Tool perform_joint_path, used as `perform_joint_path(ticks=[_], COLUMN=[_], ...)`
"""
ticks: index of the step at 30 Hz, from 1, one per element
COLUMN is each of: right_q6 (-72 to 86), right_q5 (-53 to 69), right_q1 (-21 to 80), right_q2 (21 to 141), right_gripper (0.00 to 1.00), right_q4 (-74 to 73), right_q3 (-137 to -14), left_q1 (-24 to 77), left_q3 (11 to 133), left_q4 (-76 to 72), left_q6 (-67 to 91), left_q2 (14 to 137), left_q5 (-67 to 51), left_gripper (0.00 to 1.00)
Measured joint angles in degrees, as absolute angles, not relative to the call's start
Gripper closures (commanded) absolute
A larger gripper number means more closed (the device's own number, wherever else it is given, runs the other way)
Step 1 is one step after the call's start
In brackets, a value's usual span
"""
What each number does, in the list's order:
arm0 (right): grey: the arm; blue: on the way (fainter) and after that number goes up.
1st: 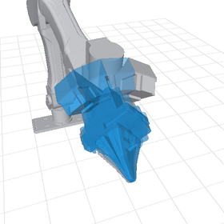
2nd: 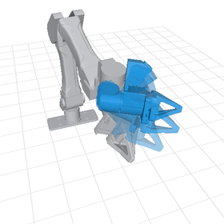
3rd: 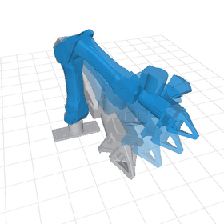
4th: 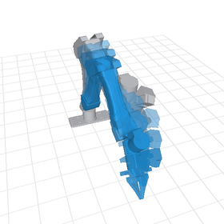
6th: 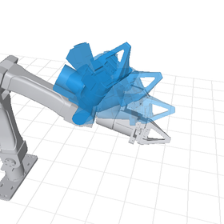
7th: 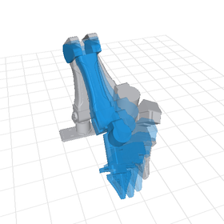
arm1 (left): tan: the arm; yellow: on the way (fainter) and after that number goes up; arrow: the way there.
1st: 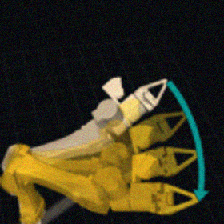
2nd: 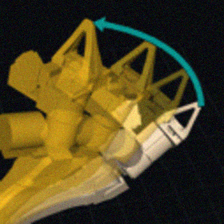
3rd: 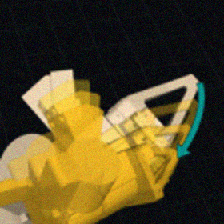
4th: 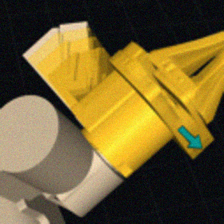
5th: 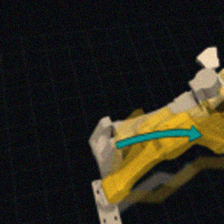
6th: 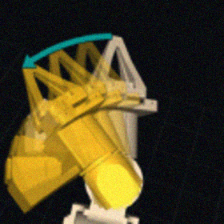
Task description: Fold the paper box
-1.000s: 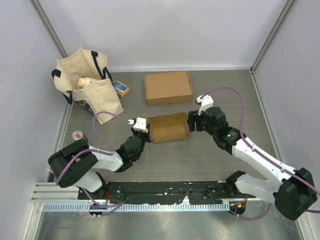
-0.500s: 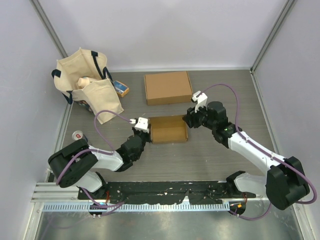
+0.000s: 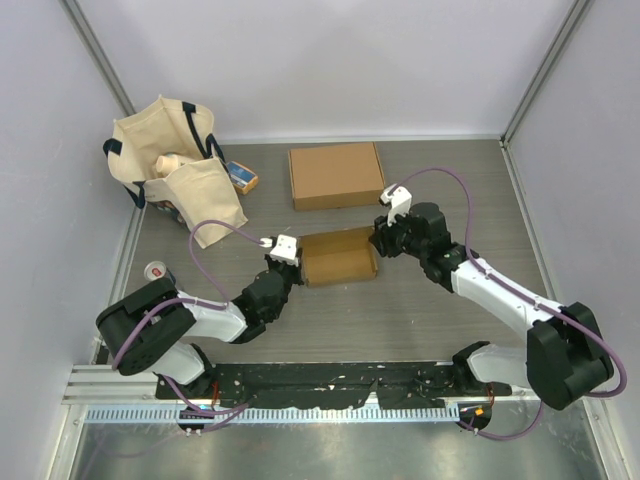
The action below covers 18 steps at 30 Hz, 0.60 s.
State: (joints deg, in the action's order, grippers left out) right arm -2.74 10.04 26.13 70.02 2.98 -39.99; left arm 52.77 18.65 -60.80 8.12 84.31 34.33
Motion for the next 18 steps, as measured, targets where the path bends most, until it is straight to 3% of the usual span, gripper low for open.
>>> perform_joint_path(ticks=[4,8,18], right_q6=[-2.79,-2.04,16.86], right_q5=[8.43,6.13,-13.04], right_q1=[26.72,27.99,37.32], right_q2=[71.75,71.88,71.37], right_gripper=[0.74,0.97,0.98], right_q4=[2.48,2.66,0.58], right_q3=[-39.97,-39.97,-40.62], left_q1=[52.77,52.77,52.97], left_q3=[18.76,19.14,27.42], left_q4=[-60.58,-59.99,-45.12], left_q6=[8.03,8.34,22.31], left_q2=[84.31,84.25,82.43], left_q5=[34.33,34.44,42.22], left_gripper=[1.0,1.0,1.0])
